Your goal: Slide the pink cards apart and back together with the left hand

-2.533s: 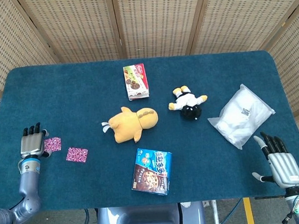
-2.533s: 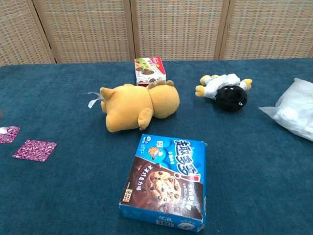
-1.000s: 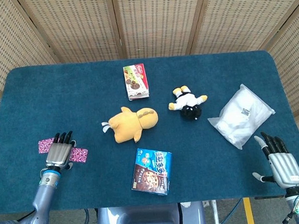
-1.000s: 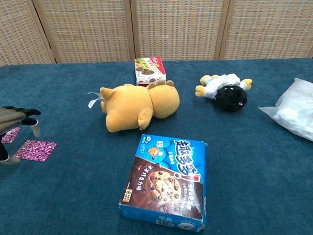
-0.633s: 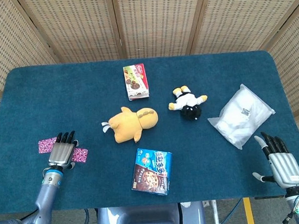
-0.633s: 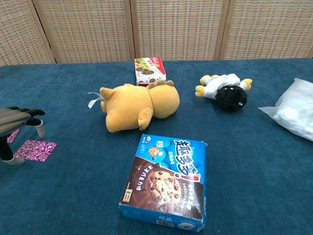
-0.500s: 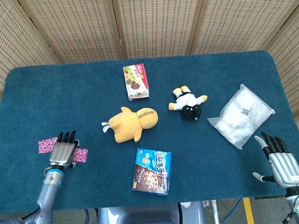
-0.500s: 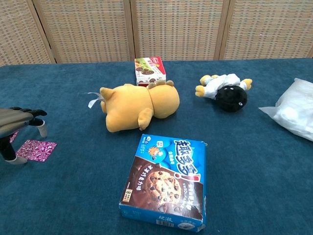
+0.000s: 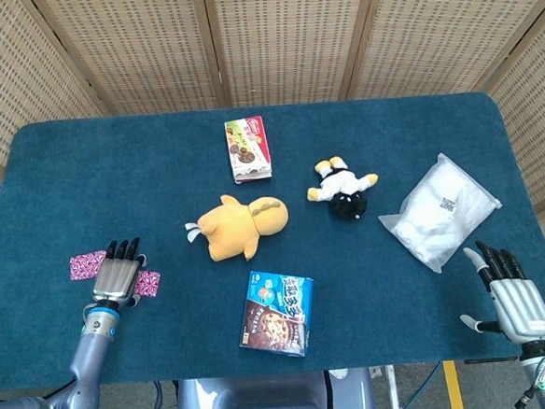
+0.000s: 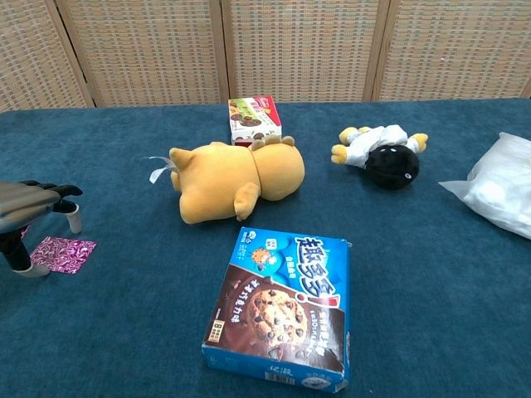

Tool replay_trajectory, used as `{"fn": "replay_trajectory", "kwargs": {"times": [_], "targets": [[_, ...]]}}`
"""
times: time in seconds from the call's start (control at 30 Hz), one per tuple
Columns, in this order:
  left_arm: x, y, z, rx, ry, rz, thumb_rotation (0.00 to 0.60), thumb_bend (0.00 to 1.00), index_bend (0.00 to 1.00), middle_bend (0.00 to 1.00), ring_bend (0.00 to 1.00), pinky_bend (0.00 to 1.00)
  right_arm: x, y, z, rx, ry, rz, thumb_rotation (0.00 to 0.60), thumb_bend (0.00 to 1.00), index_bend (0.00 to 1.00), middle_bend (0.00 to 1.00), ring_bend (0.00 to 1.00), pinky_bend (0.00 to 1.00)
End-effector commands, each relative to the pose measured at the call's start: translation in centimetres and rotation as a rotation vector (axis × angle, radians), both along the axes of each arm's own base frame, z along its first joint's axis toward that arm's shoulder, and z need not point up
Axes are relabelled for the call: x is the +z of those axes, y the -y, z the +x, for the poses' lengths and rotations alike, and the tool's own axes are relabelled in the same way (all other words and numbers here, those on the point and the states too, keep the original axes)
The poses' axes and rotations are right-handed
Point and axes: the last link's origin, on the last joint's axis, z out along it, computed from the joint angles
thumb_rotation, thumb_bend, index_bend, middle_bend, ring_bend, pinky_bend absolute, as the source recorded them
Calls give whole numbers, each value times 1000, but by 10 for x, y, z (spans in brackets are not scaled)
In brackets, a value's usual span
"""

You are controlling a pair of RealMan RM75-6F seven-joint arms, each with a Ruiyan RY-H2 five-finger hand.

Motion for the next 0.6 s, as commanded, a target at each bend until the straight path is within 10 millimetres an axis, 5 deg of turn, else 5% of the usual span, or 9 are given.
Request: {"fn": "replay_trajectory", "kwargs": {"times": [0.03, 0.6], "targets": [[0, 1, -1, 4, -1, -3, 600, 250, 328, 0, 0, 0, 0, 0, 0, 0, -1, 1, 600, 0, 0, 0, 0, 0], [-3, 3, -5, 9, -10, -11, 600, 258, 360, 0, 0, 0, 0, 0, 0, 1, 0, 1, 600, 0, 0, 0, 0, 0]]}}
